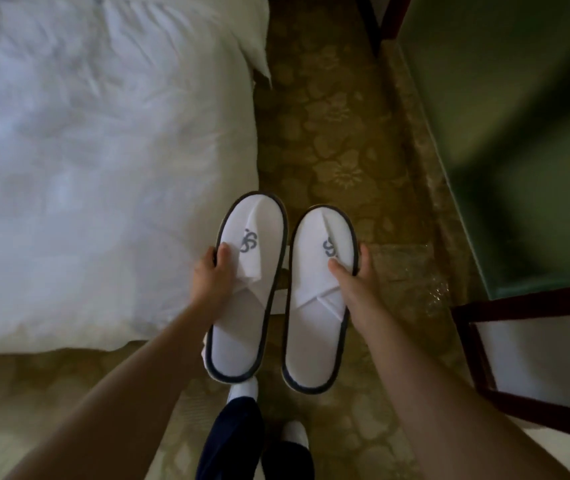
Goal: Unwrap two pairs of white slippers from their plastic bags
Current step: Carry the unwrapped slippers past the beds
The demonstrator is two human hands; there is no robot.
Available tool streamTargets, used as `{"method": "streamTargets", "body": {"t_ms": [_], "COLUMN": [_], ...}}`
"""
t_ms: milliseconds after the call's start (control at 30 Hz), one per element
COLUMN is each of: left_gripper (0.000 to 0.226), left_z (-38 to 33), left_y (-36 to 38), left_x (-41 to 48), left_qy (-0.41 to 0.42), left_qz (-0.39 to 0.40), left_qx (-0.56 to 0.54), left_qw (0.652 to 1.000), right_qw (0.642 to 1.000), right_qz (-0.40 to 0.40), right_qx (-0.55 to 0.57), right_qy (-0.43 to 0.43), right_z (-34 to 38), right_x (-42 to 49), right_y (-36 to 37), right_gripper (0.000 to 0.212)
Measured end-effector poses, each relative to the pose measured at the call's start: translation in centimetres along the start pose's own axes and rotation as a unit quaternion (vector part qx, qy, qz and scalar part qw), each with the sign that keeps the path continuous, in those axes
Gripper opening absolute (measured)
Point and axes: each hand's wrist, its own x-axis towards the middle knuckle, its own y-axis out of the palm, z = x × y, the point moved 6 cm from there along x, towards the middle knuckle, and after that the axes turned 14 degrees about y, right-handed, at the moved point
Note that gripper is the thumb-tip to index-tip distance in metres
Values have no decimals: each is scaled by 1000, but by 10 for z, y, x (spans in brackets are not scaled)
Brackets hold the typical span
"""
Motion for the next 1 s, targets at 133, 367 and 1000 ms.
{"method": "streamTargets", "body": {"t_ms": [133, 367, 1000], "left_gripper": [38, 38, 28], "left_z": [18, 71, 281], "left_y": [-53, -130, -338], "left_x": [-35, -79, -213], "left_qy": [-44, -83, -207], "left_qz": [-71, -146, -256], "left_qx": [6, -51, -105], "left_qw": [996, 984, 938], "right_qw": [996, 985, 914], "right_qz": [65, 127, 188], "right_qx": [-57, -114, -352], "right_qy": [-14, -40, -72], "right_z": [-2, -22, -140], "right_x": [-30, -69, -204], "right_y": [37, 107, 346], "right_gripper": [72, 63, 57]}}
